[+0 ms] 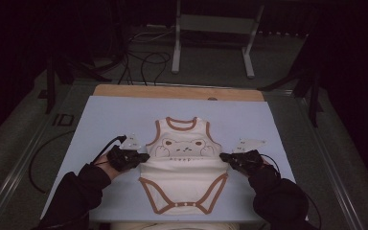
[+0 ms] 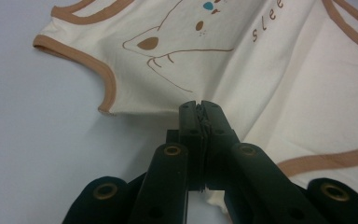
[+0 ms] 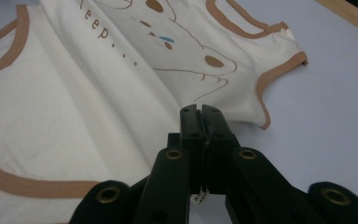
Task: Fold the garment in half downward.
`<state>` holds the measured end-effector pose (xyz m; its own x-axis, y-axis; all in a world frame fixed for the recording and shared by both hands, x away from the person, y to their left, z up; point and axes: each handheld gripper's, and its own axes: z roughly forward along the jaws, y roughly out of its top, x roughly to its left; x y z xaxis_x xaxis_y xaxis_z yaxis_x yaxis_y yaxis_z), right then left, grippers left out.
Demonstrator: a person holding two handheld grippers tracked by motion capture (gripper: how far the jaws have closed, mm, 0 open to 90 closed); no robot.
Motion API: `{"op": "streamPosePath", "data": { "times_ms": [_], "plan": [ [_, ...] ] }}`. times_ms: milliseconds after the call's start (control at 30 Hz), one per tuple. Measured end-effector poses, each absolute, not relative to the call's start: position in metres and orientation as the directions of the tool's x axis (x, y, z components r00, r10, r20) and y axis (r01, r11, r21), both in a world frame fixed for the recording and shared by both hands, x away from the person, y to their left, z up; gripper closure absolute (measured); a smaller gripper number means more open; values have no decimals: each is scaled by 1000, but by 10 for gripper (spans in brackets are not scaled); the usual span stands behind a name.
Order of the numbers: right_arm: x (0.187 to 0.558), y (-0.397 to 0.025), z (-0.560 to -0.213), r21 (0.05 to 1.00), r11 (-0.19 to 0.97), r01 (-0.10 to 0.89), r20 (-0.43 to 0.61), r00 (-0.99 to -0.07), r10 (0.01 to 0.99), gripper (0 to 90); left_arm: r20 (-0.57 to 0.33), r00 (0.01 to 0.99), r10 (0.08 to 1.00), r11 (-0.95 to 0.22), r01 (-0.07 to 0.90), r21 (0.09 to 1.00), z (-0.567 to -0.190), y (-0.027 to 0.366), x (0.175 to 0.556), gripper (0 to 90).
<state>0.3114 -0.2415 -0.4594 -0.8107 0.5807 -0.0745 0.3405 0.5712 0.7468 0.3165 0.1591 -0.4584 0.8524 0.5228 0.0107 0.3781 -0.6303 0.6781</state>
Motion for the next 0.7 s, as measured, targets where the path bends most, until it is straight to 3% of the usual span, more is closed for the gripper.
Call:
{"op": "streamPosePath", "data": {
  "times_ms": [700],
  "plan": [
    [276,-243,-453,755,581,304,-75,-841,536,890,14,882,472,-657,341,672,-455,161,273,888]
  ]
}}
